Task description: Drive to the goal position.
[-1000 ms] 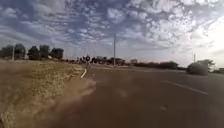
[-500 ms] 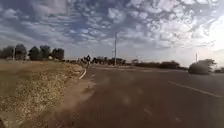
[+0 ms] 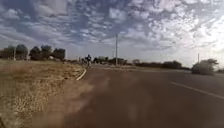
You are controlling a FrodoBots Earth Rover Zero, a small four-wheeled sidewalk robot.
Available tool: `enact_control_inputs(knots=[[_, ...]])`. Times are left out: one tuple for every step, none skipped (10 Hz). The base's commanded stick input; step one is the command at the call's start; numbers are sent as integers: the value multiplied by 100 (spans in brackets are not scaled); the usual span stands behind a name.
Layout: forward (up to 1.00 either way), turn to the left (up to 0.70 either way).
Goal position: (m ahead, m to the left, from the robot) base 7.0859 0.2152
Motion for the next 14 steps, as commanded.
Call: enact_control_inputs(knots=[[0,0],[0,0],[0,0],[0,0],[2,0],[4,0],[17,0],[31,0],[45,0],[60,0],[60,0],[60,0],[60,0],[60,0]])
